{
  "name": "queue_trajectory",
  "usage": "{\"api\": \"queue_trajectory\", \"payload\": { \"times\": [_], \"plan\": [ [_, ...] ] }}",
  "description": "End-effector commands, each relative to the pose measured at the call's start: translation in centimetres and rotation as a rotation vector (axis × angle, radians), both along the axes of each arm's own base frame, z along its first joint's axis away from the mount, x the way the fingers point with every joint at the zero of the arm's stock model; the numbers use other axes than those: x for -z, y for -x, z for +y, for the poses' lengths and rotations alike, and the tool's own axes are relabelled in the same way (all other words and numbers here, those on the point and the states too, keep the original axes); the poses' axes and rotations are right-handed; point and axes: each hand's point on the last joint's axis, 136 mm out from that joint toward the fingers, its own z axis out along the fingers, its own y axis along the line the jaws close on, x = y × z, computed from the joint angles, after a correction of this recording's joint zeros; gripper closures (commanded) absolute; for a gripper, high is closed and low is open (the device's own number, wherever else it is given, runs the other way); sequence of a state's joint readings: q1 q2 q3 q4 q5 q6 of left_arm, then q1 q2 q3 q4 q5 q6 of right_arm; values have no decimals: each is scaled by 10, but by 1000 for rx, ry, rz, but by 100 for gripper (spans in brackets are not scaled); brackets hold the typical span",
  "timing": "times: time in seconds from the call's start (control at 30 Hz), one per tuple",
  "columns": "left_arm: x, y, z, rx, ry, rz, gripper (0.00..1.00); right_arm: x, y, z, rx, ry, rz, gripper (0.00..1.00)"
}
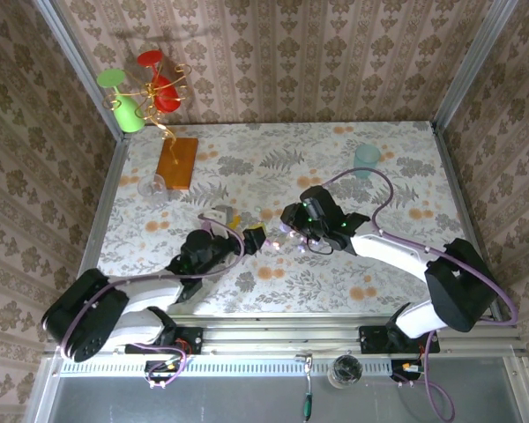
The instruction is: Insert the wireless bluetooth earbuds into the charging case
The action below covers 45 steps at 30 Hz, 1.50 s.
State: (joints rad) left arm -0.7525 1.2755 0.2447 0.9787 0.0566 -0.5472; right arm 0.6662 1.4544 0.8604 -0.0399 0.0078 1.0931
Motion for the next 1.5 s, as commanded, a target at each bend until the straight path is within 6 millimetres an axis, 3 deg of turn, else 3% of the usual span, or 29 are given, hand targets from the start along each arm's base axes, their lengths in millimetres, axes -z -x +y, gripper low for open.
{"api": "queue_trajectory", "payload": {
  "times": [0.0,0.23,0.47,0.67,0.8,1.1,1.17,1.3,1.47],
  "plan": [
    [-36,4,-24,80,170,-90,3,-26,-2,9,19,-150,-36,59],
    [-32,8,-62,189,150,-97,4,-41,4,5,15,-186,-64,59],
    [-23,3,-66,188,127,-86,14,-50,17,6,-26,-220,-67,61],
    [-27,4,-76,231,145,-82,20,-55,23,7,-53,-240,-69,61],
    [-30,5,-82,266,156,-80,32,-57,24,10,-67,-252,-70,61],
    [-30,7,-81,287,168,-65,72,-59,26,5,-60,-247,-82,61],
    [-31,7,-78,289,171,-63,76,-62,26,3,-60,-243,-98,54],
    [-34,5,-70,290,202,-30,79,-72,26,-6,-70,-199,-168,31],
    [-43,3,-57,364,291,84,80,-102,32,-18,-219,-101,-350,20]
  ]
}}
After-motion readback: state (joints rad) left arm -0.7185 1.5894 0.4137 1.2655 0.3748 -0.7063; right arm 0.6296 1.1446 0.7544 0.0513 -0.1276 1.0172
